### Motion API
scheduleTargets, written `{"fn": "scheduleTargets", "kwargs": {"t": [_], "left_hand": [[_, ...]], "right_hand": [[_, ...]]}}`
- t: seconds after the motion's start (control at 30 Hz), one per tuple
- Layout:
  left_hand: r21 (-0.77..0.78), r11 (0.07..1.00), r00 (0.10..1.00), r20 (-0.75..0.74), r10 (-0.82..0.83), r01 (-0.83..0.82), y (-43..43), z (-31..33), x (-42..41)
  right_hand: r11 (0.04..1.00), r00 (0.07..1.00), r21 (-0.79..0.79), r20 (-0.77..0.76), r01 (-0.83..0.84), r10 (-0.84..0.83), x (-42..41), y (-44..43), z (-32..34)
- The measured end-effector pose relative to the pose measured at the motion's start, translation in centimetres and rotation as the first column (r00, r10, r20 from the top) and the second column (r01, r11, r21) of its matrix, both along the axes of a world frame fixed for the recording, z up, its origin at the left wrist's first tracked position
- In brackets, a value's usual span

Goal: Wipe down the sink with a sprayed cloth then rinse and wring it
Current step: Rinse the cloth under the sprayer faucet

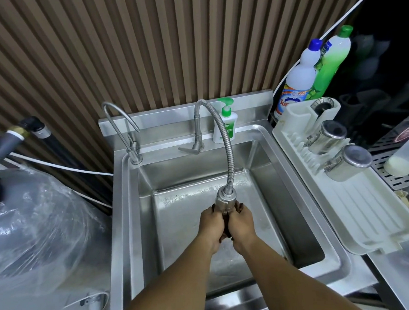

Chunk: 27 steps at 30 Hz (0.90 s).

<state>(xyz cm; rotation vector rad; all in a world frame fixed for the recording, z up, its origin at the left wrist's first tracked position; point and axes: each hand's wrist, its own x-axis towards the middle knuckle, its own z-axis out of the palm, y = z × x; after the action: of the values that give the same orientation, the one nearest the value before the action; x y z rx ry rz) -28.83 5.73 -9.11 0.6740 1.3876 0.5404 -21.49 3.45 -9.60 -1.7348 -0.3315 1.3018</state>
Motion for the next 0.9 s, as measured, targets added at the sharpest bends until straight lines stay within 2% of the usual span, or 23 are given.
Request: {"fn": "scheduleTargets", "kwargs": {"t": [0.13,0.27,0.5,0.67,0.8,0.9], "left_hand": [[-0.021,0.999,0.998,-0.031,0.049,-0.050,0.1,0.2,0.1],[-0.092,0.993,0.997,0.031,0.076,-0.073,0.0,0.8,0.2],[0.021,0.997,0.996,-0.046,0.079,-0.078,-0.1,0.8,0.0],[0.091,0.996,0.993,-0.112,0.025,-0.015,-0.3,1.2,0.4],[0.107,0.991,0.981,-0.183,-0.064,0.085,-0.1,1.2,0.5],[0.112,0.989,0.980,-0.187,-0.073,0.095,0.0,1.3,0.5]], "right_hand": [[1.000,1.000,-0.018,-0.011,0.008,-0.008,-0.3,0.2,0.1],[0.998,0.995,-0.030,-0.076,0.061,-0.063,-0.1,0.5,0.4],[1.000,0.999,-0.014,-0.038,0.026,-0.027,0.2,0.0,-0.1],[0.998,0.997,-0.063,0.070,-0.026,0.030,-0.3,0.0,0.2],[0.999,1.000,-0.048,-0.017,-0.024,0.023,-0.3,0.0,1.3],[0.998,0.998,-0.057,-0.057,-0.026,0.023,-0.5,-0.1,1.8]]}}
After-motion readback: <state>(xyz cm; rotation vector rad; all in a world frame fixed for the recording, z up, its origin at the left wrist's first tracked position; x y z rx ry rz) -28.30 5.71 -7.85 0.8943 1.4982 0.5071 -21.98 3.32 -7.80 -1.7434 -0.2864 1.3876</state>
